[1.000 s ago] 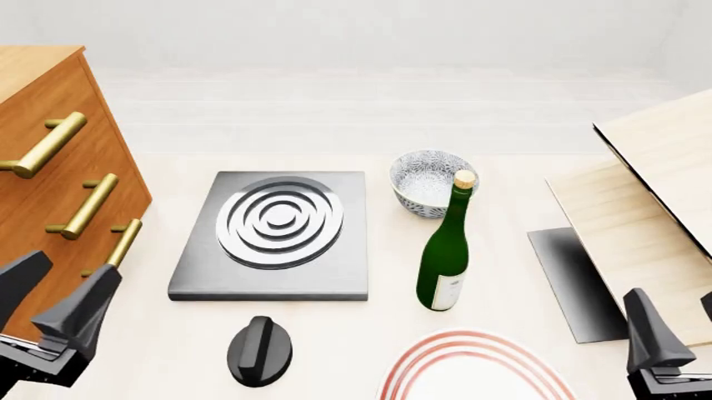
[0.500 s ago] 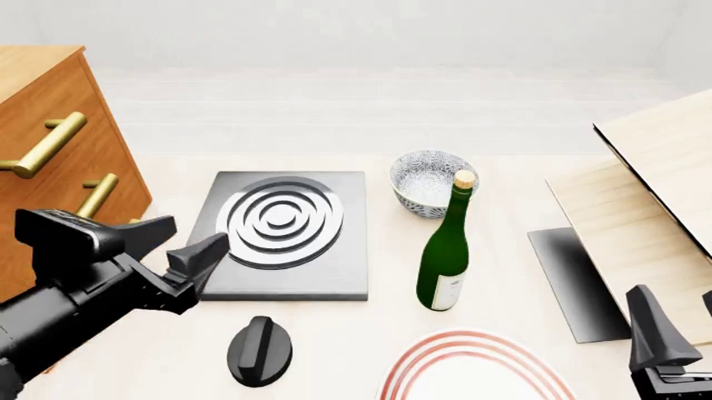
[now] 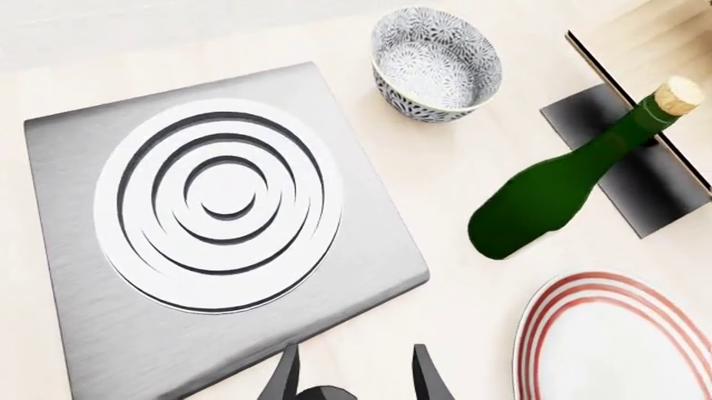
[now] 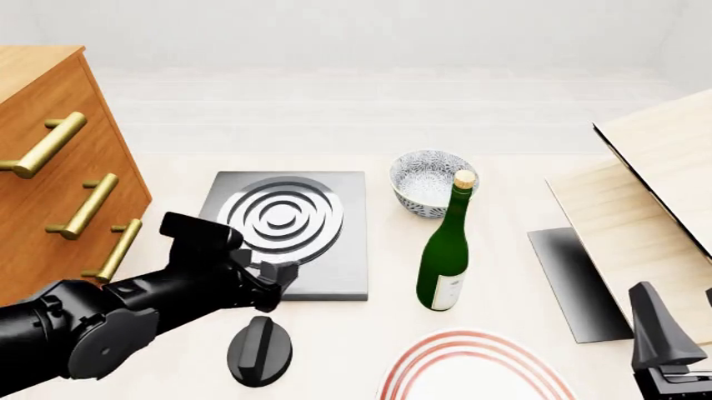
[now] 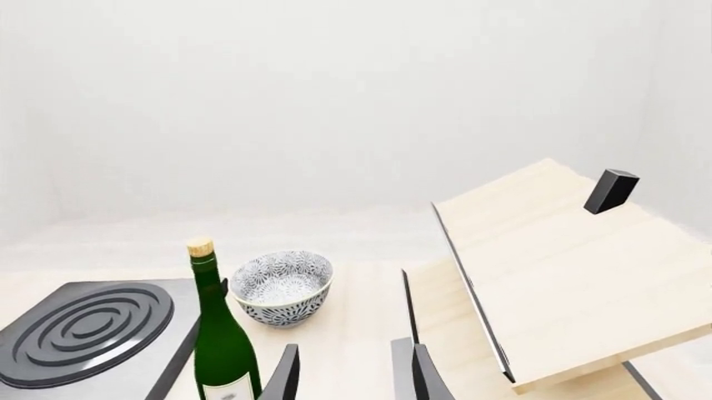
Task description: Turn on the stove.
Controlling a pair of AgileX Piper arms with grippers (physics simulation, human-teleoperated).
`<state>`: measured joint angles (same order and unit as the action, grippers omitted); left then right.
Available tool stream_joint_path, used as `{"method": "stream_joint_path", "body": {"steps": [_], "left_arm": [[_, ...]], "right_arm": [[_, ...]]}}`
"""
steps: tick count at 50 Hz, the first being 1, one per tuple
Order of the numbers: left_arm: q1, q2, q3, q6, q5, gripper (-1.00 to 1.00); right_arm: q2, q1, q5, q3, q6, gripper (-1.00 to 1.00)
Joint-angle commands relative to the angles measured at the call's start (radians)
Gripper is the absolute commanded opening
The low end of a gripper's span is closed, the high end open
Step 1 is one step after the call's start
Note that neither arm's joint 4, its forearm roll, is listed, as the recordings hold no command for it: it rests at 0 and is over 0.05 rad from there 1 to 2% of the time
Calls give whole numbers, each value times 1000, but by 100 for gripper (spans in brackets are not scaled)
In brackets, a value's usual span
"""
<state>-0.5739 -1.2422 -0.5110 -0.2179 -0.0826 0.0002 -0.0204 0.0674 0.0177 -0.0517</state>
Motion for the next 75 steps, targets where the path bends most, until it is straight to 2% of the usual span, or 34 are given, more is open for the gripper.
{"method": "stream_joint_path", "body": {"steps": [1,11,17,31,45,57,75], "left_arm": [[-19,-148,-43,-31,47,100],[34,-253,-39,-12,14,100],[66,-311,-20,36,-36,100],[115,-360,5,52,-104,100],[124,-369,35,81,-130,100],[154,-333,50,129,-113,100],[180,-285,80,160,-103,100]], "right_arm": [[0,-1,4,3,5,100],[0,-2,16,-13,6,100],[0,-3,5,-3,10,100],[0,-3,0,0,11,100],[0,-1,-1,1,10,100],[0,-1,5,-6,10,100],[0,0,7,-8,9,100]]}}
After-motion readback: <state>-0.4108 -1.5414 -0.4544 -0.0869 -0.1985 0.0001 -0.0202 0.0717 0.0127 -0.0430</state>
